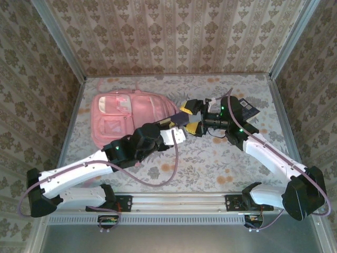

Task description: Pack books, pencil case, and school supplies into a backpack

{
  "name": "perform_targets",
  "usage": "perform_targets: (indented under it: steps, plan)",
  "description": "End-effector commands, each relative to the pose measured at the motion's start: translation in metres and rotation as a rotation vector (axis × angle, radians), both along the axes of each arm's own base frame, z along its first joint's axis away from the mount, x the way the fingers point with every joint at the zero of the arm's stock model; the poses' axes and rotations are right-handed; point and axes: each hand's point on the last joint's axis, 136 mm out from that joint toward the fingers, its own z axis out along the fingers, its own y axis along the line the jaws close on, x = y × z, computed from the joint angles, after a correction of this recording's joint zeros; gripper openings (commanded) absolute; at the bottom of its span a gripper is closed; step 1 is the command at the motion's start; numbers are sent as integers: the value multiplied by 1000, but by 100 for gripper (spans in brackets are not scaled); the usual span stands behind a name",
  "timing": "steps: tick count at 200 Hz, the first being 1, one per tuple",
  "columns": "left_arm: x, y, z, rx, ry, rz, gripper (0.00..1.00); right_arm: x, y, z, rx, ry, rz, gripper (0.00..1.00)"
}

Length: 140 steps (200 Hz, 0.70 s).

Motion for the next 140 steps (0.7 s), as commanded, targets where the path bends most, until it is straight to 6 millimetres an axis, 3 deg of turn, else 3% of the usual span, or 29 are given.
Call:
perform_targets:
  steps: [1, 25, 46, 96, 106, 120, 140]
  plan:
    - [-17, -12, 16, -6, -123, -82, 0, 8, 8, 23, 75, -28, -6, 93]
    - [-28, -18, 10, 24, -163, -127, 0, 5, 15, 22, 82, -44, 25, 83]
    - [-34, -17, 6, 27, -172, -158, 0, 1, 14, 19, 55, -75, 40, 67]
    - [-31, -15, -14, 114, -177, -152, 0, -7, 9, 8, -15, -112, 55, 8]
    - [-29, -15, -16, 124, -179, -139, 15, -7, 8, 4, -35, -113, 55, 0]
    - [-27, -16, -17, 129, -178, -127, 41, -7, 5, 0, -55, -120, 52, 0]
    - [-25, -15, -12, 93, -152, -101, 62, -3, -8, -4, -107, -154, 30, 0]
